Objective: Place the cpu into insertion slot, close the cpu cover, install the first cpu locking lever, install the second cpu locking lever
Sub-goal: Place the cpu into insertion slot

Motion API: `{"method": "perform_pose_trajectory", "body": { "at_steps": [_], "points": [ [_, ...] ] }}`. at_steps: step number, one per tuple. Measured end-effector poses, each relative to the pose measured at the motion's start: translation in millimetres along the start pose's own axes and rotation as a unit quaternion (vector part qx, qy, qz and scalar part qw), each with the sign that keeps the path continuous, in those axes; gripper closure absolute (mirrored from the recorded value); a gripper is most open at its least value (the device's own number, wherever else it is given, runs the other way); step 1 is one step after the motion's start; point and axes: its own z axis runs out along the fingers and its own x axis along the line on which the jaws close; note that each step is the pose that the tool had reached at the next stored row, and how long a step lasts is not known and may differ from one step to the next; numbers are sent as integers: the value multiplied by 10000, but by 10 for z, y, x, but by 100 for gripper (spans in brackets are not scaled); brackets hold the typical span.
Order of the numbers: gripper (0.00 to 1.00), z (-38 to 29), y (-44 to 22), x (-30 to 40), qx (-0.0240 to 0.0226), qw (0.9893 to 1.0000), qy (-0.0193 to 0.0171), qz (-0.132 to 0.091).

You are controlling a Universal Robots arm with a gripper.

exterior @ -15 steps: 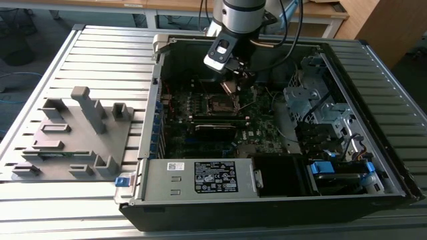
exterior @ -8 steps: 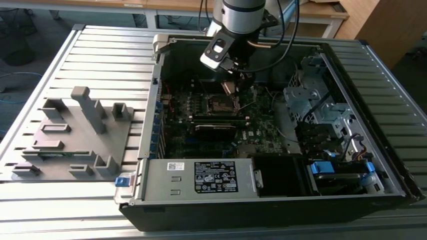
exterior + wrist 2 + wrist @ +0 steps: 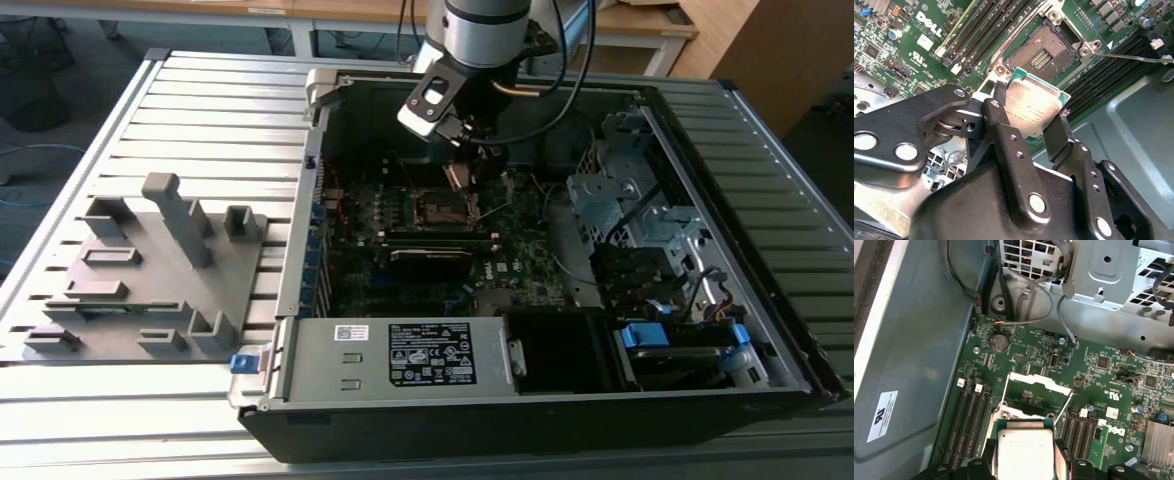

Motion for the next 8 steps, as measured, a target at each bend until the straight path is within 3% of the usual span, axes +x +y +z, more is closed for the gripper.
{"method": "perform_pose_trajectory", "body": {
  "at_steps": [8],
  "points": [
    [46,1,0,0,0,10000,-3,20]
  ]
}}
